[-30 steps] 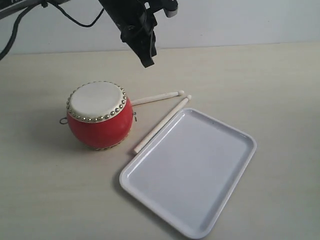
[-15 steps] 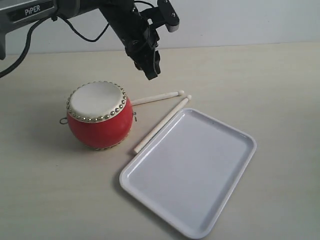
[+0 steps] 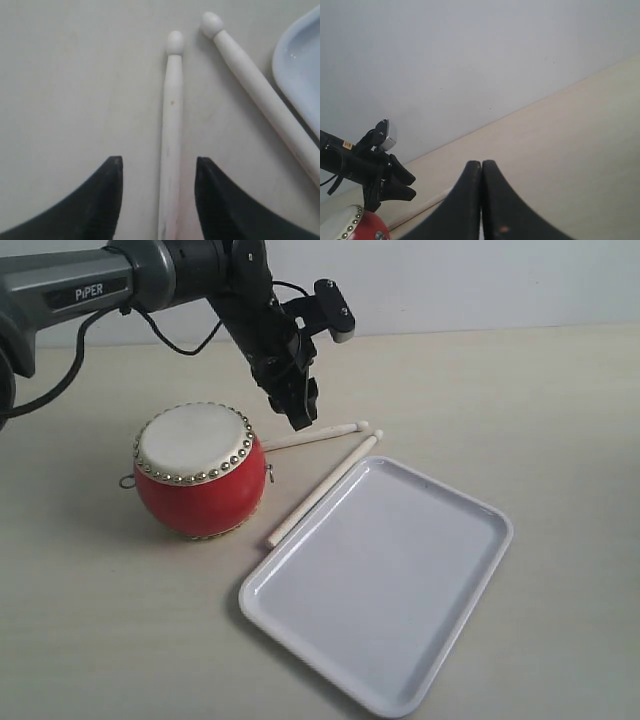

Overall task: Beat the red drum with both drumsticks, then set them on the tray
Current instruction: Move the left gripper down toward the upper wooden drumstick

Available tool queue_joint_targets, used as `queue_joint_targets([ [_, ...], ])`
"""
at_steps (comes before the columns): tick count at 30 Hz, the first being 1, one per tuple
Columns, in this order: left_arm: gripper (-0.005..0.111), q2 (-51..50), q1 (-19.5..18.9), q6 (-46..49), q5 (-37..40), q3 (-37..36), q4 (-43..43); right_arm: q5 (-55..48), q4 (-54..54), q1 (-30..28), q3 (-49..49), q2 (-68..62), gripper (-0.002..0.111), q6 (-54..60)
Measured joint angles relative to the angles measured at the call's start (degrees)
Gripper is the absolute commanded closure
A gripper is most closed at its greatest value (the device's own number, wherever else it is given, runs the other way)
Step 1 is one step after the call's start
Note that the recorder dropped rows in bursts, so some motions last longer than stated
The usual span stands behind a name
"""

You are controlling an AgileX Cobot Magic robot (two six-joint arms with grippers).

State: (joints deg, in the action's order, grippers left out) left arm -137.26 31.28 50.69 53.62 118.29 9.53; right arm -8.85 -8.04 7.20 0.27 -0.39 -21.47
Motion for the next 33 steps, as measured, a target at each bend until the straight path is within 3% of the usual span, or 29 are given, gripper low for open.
queue_joint_targets([
  [33,0.061,-2.3,-1.6,13.3,-0.2,-2.5,4.0,0.0,0.0,0.0,0.0,0.0,0.108,0.0],
])
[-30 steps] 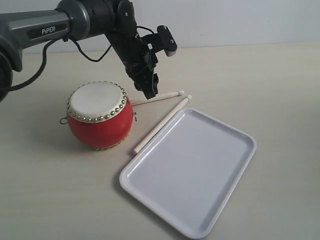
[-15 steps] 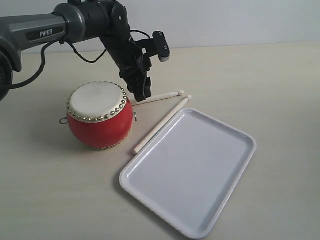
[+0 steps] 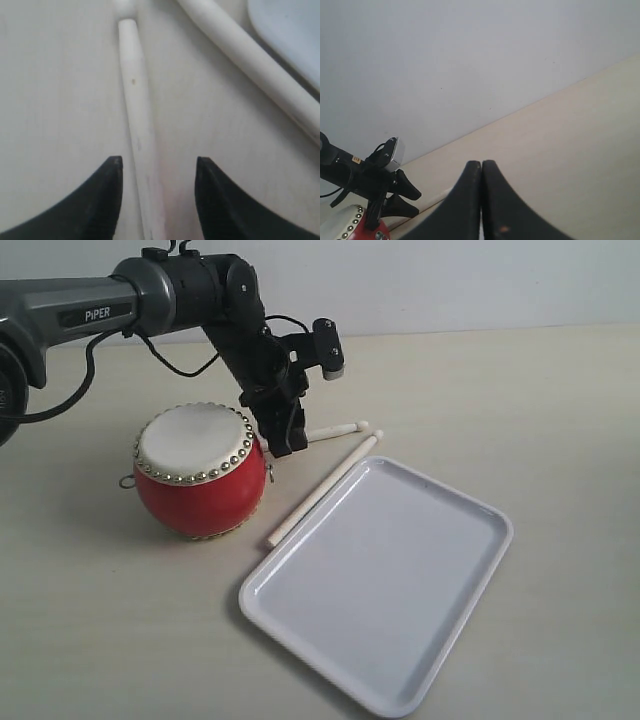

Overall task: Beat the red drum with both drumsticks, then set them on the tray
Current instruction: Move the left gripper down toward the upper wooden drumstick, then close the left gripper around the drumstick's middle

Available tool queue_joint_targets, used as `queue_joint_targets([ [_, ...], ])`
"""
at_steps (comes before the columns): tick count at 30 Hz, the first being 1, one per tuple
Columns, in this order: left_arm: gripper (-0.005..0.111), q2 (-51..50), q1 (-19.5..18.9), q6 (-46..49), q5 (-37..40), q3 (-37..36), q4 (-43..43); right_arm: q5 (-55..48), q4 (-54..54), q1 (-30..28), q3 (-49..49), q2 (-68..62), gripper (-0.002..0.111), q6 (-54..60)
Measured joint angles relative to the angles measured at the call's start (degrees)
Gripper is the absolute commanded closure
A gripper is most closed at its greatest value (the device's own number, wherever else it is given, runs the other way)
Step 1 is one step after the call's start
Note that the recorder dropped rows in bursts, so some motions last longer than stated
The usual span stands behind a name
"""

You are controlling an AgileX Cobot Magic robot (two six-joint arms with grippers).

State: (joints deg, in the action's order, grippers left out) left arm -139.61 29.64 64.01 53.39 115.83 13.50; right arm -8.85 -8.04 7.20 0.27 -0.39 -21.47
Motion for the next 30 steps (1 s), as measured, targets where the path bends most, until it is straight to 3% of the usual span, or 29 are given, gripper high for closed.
queue_joint_targets([
  [15,0.062,-2.2,-0.3,0.0,-1.1,0.0,0.6,0.0,0.0,0.0,0.0,0.0,0.108,0.0],
  [22,0.092,-2.4,-0.3,0.0,-1.3,0.0,1.0,0.0,0.0,0.0,0.0,0.0,0.108,0.0],
  [30,0.096,-2.8,-0.3,0.1,-1.3,0.9,1.9,0.0,0.0,0.0,0.0,0.0,0.108,0.0],
])
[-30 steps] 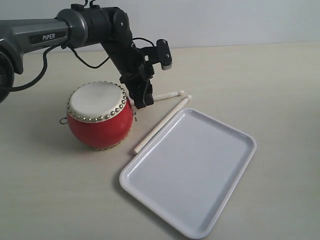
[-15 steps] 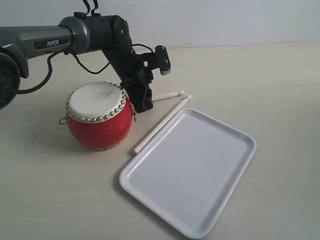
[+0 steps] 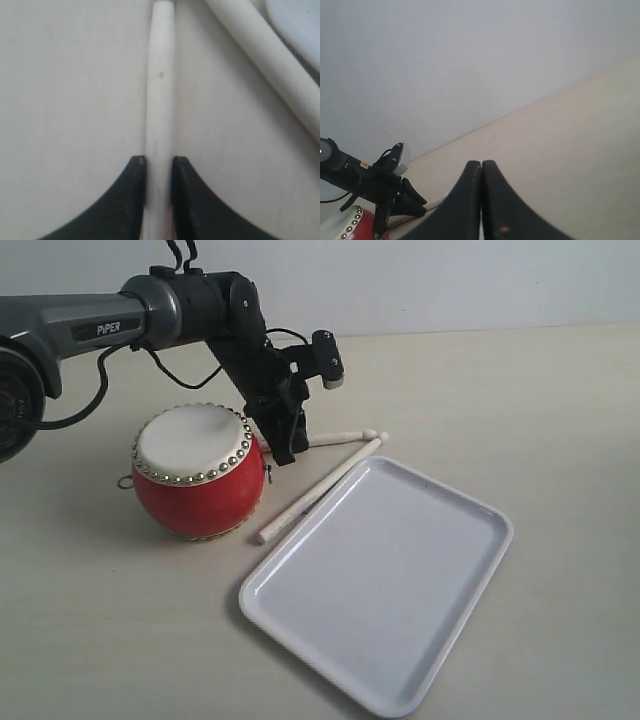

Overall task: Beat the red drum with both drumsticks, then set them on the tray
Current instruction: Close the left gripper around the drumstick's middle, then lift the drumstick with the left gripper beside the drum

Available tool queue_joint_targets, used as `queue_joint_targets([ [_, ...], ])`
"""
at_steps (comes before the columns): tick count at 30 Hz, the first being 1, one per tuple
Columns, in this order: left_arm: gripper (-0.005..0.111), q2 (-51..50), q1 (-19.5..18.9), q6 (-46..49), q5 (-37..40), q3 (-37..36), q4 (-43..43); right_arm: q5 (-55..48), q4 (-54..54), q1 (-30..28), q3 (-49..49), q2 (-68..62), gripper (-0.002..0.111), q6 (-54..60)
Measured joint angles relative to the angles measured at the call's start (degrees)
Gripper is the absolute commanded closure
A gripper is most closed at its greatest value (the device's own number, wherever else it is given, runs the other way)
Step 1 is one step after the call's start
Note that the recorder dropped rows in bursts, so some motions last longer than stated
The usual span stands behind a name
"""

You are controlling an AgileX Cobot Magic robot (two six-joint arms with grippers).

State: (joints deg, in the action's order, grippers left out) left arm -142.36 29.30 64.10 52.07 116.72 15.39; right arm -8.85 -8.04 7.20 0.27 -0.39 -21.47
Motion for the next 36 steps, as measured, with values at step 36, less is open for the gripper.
queue_joint_targets([
  [36,0.107,39.4,-13.7,-2.7,13.5,-37.5,42.8,9.7,-8.7,0.0,0.0,0.0,0.108,-3.6],
])
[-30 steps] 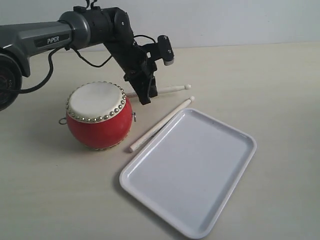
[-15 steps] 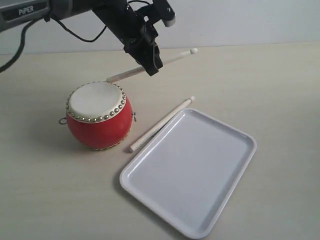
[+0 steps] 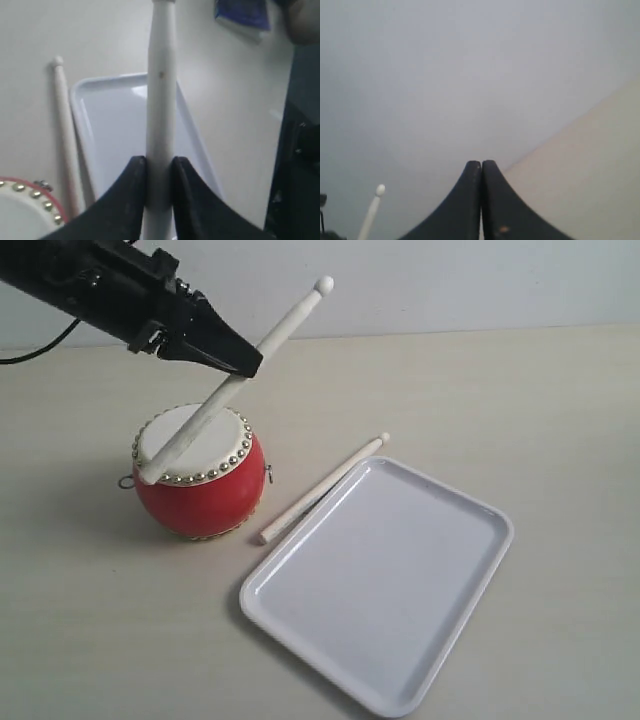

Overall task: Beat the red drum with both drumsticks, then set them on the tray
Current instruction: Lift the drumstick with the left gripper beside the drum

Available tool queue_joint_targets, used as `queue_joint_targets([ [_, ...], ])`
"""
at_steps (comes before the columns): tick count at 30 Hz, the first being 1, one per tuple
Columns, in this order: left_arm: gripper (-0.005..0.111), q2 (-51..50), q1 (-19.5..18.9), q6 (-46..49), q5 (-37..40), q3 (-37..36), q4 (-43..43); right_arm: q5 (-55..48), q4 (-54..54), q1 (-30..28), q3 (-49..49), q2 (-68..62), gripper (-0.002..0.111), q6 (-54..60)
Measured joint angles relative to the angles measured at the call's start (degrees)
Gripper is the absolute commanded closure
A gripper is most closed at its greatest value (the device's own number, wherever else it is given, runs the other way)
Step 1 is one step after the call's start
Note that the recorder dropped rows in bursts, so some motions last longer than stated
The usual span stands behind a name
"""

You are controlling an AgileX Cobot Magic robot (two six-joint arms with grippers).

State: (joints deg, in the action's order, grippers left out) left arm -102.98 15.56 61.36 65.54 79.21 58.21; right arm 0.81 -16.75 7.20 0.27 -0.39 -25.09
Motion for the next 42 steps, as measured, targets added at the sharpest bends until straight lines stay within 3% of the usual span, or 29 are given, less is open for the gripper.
queue_joint_targets([
  [6,0.107,11.0,-0.3,12.6,-3.4,-22.1,22.1,13.6,-6.5,0.0,0.0,0.0,0.108,-3.1],
  [13,0.107,11.4,-0.3,20.2,-1.8,-33.8,28.7,-2.9,-4.7,0.8,4.2,-12.9,0.108,-4.9],
  [17,0.107,11.4,-0.3,23.7,1.8,-35.4,32.6,-7.5,-7.6,6.4,13.6,-25.0,0.108,8.8],
  [21,0.107,11.4,-0.3,27.3,3.4,-37.1,35.6,-10.8,-19.8,14.8,23.3,-40.3,0.108,28.9],
  [26,0.107,11.4,-1.5,33.4,3.9,-42.7,40.0,-17.7,-35.9,22.8,35.6,-61.5,0.095,53.4],
  [33,0.107,12.2,-3.5,37.2,3.9,-47.7,40.7,-31.0,-50.8,23.2,48.3,-78.3,0.092,67.4],
  [42,0.107,12.8,-6.9,37.6,3.9,-48.3,40.7,-51.9,-72.7,15.8,50.4,-87.9,0.092,83.7],
])
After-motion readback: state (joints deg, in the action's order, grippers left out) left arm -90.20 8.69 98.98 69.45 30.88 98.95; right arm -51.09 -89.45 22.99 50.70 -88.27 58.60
